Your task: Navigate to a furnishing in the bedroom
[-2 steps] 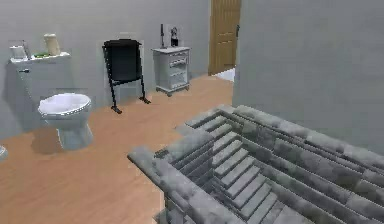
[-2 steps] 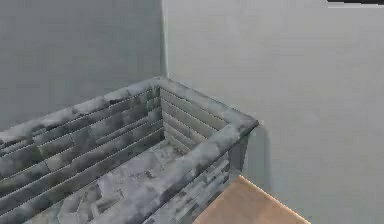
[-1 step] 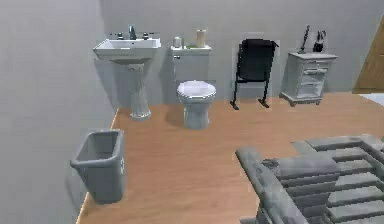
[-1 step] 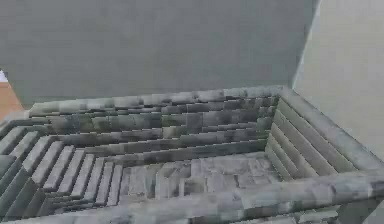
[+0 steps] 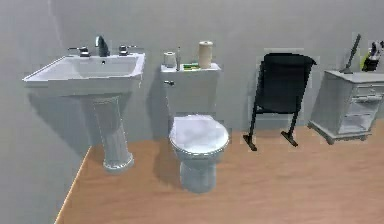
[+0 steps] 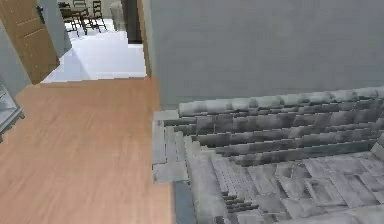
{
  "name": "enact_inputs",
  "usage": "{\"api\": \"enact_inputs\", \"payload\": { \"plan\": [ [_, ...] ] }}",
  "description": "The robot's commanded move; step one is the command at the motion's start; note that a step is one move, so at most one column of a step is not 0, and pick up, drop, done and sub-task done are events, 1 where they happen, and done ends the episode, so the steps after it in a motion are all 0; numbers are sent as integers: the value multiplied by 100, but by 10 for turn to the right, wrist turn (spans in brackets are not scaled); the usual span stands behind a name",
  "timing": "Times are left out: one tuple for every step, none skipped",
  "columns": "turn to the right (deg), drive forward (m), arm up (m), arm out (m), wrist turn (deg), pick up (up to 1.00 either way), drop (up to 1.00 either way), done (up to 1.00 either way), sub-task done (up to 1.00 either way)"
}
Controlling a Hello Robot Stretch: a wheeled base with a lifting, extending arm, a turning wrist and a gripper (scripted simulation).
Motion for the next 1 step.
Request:
{"api": "enact_inputs", "payload": {
  "plan": [
    [-180,0,0,0,0,0,0,0,0]
  ]
}}
